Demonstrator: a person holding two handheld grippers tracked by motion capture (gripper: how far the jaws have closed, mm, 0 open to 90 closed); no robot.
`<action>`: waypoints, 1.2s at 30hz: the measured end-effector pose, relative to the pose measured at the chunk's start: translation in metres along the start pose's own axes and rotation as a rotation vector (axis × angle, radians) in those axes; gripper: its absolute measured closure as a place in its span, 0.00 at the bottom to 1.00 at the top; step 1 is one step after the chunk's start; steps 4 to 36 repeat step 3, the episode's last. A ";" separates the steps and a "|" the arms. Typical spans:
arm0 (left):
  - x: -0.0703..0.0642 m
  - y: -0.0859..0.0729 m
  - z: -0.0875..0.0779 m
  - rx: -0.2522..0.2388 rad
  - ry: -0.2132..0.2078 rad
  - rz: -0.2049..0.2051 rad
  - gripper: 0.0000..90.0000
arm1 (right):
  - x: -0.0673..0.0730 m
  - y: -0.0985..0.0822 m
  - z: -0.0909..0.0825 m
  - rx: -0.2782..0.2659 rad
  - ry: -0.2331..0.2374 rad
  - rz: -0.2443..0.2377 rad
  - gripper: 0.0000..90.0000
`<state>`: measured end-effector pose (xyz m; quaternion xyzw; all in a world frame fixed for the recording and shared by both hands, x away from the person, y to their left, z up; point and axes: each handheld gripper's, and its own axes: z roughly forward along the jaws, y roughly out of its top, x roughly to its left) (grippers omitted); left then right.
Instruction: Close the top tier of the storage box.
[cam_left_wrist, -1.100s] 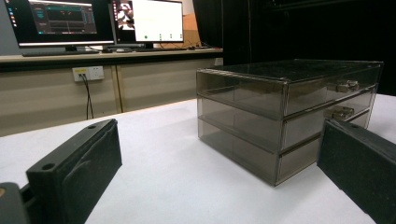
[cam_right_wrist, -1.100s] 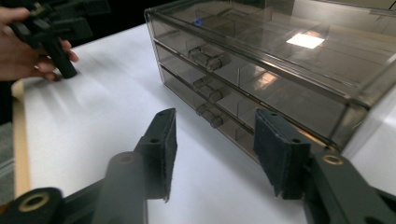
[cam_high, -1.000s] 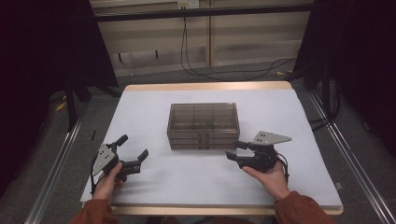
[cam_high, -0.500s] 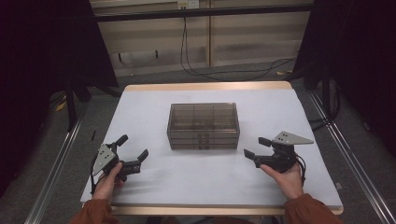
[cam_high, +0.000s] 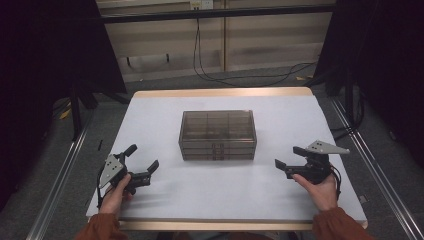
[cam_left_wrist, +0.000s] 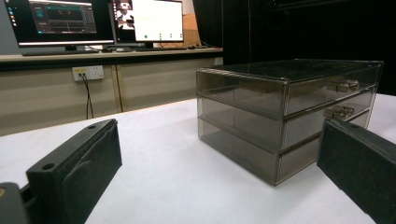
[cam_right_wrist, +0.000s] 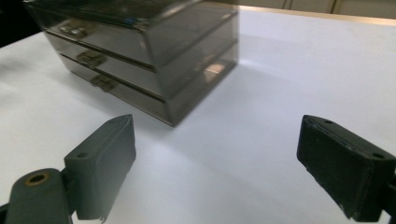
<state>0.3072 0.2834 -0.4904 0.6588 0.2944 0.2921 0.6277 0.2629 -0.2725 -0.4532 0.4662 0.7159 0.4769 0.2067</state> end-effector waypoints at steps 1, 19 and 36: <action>0.000 0.000 0.000 0.001 0.000 0.000 0.00 | -0.004 -0.001 0.000 0.001 -0.014 0.002 0.12; 0.000 0.000 0.000 0.004 0.001 0.000 0.00 | -0.012 -0.005 0.001 0.021 -0.042 0.011 0.11; 0.000 0.000 0.000 0.004 0.001 0.000 0.00 | -0.012 -0.005 0.001 0.021 -0.042 0.011 0.11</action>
